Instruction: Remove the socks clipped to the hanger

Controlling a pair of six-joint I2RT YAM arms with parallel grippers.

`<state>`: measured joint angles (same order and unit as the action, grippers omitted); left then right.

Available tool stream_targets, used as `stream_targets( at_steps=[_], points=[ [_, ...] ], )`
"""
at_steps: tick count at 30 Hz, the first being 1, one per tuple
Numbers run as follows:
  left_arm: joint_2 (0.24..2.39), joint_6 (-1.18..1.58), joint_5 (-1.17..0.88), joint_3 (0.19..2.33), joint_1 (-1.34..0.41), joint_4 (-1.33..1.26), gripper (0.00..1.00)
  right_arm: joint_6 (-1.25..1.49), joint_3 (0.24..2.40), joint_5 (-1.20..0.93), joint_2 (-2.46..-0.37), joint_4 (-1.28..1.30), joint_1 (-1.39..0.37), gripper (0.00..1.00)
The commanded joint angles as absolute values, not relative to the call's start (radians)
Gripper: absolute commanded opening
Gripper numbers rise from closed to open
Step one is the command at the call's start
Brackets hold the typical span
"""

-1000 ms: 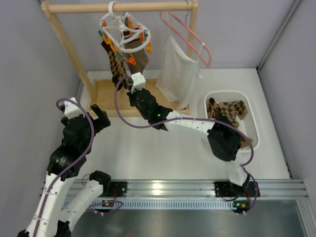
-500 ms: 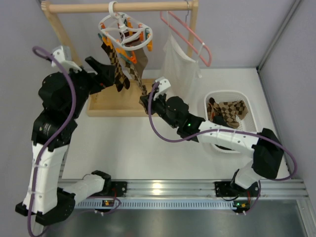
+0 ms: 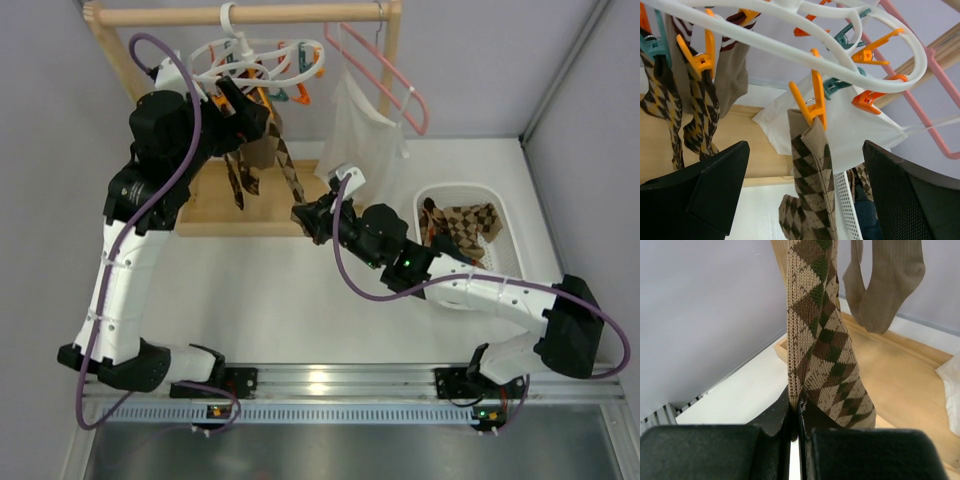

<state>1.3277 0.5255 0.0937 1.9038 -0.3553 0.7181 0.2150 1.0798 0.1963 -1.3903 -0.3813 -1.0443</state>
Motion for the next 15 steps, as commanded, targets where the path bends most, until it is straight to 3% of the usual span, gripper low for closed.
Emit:
stream_targets(
  at_steps=[1, 10, 15],
  points=[
    [1.348, 0.545, 0.100, 1.977, -0.365, 0.686, 0.98, 0.258, 1.072, 0.132, -1.404, -0.411, -1.057, 0.00],
    [1.416, 0.497, 0.251, 2.028, -0.420, 0.686, 0.92, 0.244, 1.135, 0.199, -1.477, -0.390, -1.101, 0.00],
    [1.436, 0.469, 0.368, 2.013, -0.446, 0.687, 0.83, 0.221, 1.164, 0.255, -1.502, -0.373, -1.141, 0.00]
  ],
)
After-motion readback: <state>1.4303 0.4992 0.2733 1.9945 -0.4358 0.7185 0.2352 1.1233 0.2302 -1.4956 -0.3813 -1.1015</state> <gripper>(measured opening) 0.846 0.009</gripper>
